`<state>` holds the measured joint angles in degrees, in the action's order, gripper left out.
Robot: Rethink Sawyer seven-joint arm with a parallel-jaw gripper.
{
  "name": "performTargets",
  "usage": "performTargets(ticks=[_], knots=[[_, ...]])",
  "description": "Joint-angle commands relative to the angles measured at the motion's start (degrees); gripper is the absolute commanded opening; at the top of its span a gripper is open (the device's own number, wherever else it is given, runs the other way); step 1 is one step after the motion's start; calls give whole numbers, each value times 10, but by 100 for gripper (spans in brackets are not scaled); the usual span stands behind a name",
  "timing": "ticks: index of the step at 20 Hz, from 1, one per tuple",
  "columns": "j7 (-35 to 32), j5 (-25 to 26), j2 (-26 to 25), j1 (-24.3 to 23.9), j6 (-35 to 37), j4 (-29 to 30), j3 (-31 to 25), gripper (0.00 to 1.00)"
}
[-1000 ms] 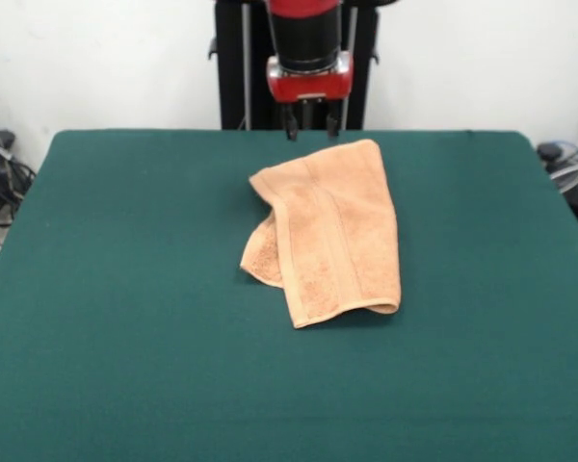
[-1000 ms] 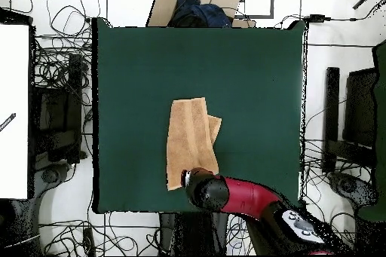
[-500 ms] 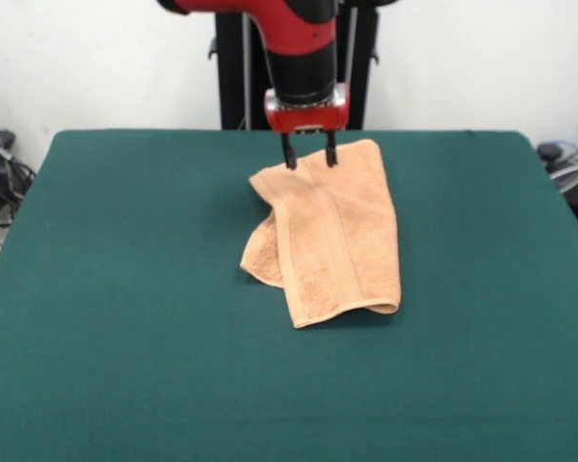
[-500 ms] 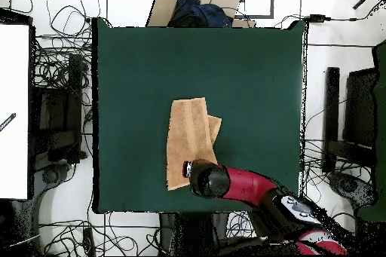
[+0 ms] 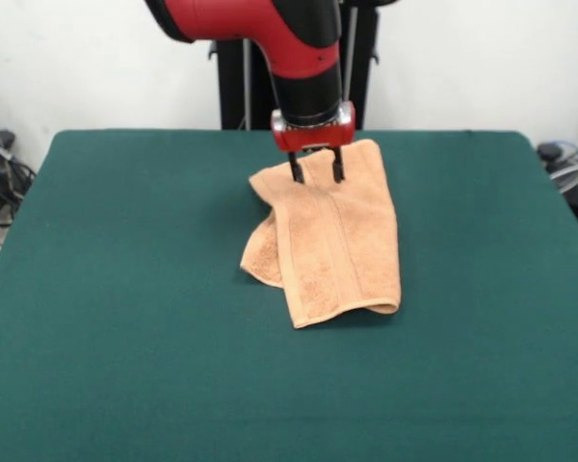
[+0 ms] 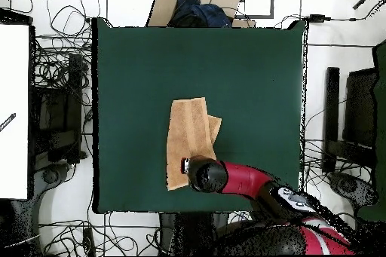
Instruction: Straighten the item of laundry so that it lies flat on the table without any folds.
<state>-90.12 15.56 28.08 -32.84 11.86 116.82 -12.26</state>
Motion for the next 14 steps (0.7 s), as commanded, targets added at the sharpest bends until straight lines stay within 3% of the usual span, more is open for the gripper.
performTargets(ticks=[1,9,14], knots=[[-16,40,-11,4,-12,-55,-40,100],[-19,41,-21,-3,1,-66,-48,100],[-27,48,-22,31,7,-90,-13,100]])
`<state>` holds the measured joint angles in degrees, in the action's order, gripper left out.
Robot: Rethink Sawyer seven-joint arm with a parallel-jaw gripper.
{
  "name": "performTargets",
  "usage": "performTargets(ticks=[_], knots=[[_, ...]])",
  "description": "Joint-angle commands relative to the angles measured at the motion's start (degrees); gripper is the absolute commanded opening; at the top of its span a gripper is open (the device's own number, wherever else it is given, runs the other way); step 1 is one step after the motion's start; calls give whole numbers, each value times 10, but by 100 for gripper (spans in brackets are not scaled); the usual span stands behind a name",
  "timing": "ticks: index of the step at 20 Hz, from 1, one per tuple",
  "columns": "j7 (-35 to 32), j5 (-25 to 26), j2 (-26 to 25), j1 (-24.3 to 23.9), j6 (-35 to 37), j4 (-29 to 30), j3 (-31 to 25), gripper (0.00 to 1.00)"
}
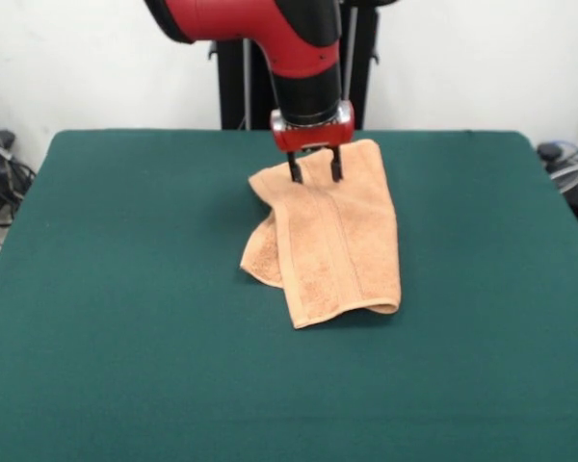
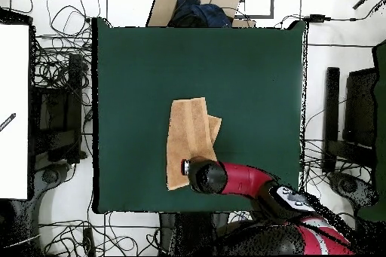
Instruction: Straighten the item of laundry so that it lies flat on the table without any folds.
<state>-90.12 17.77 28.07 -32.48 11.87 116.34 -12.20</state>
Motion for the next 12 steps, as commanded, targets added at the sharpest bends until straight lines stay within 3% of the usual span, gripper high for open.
performTargets(ticks=[1,6,12], knots=[[-29,27,-31,36,5,-100,-3,100],[-21,28,-97,13,-10,-132,-20,100],[-26,29,-140,5,-28,-155,-23,100]])
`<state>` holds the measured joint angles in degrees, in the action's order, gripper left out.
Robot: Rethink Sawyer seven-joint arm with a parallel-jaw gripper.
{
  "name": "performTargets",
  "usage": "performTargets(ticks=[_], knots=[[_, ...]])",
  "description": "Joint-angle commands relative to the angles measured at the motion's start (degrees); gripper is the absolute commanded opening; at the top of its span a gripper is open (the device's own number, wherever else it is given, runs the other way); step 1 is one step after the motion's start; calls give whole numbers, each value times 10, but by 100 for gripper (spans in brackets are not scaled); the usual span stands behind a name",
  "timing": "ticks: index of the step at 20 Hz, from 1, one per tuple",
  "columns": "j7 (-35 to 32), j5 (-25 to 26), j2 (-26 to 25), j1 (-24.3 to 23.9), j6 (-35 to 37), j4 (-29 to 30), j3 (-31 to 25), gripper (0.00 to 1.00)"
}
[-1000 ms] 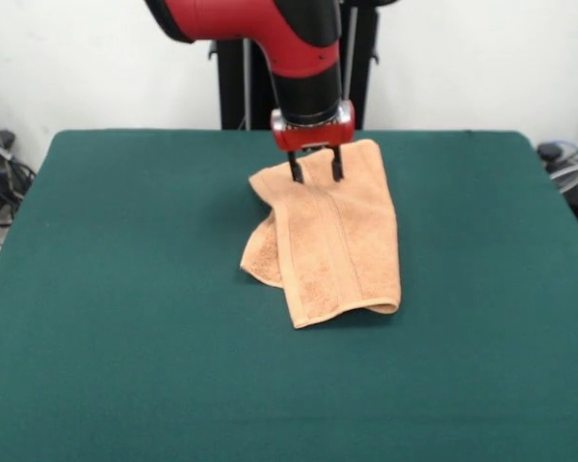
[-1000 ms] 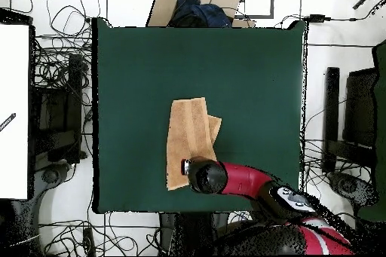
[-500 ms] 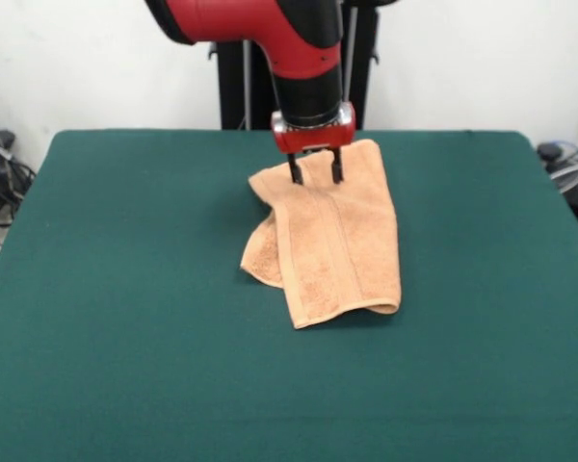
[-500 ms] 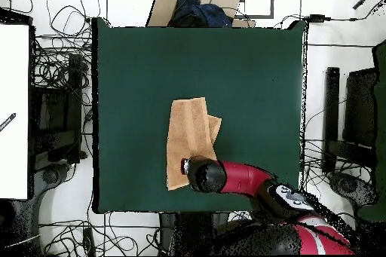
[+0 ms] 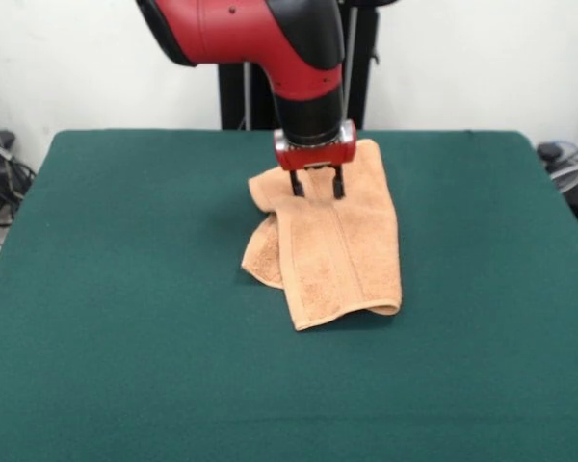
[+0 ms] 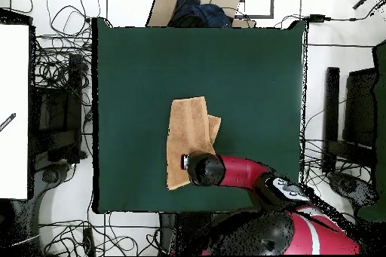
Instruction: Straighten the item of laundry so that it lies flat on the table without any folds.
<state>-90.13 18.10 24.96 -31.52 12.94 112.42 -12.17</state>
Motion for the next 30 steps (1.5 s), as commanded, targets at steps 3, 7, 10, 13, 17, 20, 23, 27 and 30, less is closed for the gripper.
performTargets(ticks=[3,7,10,13,17,20,23,27,30], knots=[[-32,26,-116,3,-47,-123,-18,100],[-37,28,-125,14,-56,-133,-8,100],[-53,34,-142,50,-80,-157,31,100],[-83,34,-167,123,-95,-200,108,100],[-72,27,-188,116,-103,-211,103,100],[-52,24,-202,94,-83,-219,81,100],[-37,25,-217,73,-68,-226,60,100],[-27,36,-227,52,-67,-229,39,100],[-18,55,-231,33,-63,-230,19,0]])
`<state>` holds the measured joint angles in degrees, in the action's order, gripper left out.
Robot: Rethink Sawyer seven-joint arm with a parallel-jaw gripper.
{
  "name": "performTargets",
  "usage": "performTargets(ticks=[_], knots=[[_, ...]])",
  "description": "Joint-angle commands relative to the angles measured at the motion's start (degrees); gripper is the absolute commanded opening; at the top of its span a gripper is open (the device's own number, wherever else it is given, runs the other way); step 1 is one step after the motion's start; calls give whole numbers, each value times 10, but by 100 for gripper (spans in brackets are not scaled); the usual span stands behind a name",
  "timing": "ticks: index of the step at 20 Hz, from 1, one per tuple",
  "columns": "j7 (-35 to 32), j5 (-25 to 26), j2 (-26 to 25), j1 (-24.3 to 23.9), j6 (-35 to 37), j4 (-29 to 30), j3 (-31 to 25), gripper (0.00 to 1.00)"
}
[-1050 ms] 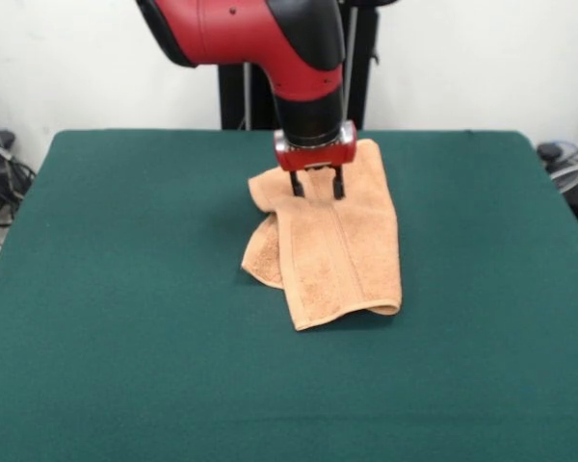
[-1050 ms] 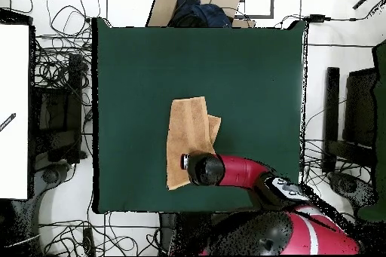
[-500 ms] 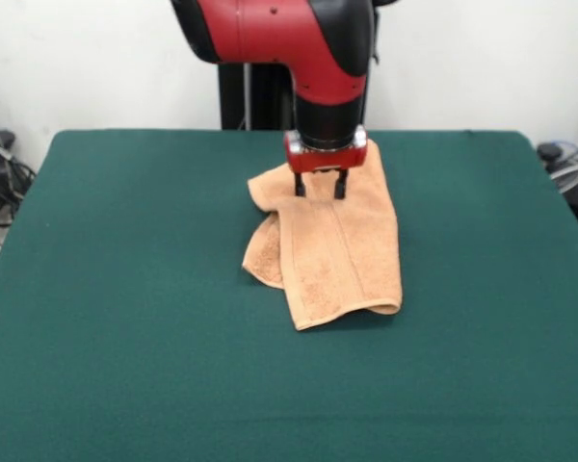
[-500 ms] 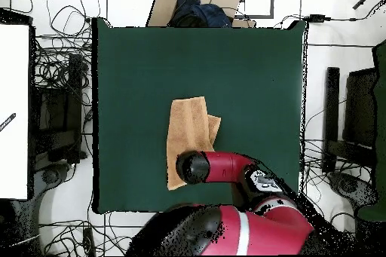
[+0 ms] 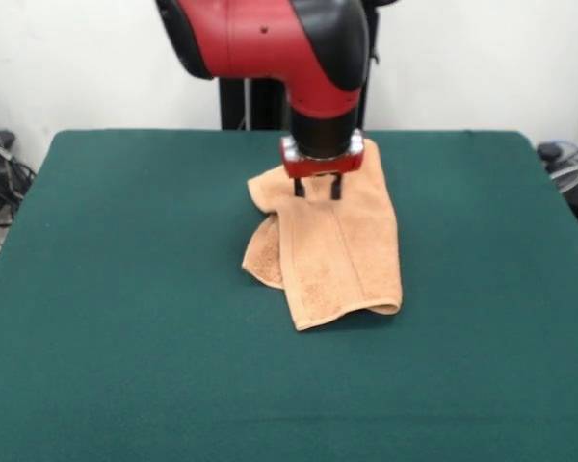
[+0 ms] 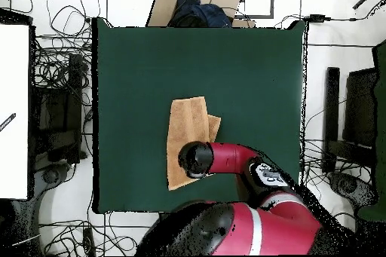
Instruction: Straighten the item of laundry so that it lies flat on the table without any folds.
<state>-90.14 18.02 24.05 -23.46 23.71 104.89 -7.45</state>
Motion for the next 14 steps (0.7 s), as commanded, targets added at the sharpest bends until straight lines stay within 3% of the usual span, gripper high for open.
performTargets(ticks=[1,14], knots=[[-18,58,-222,-49,-175,-154,-29,0],[-53,79,-216,-45,-211,-147,-25,0]])
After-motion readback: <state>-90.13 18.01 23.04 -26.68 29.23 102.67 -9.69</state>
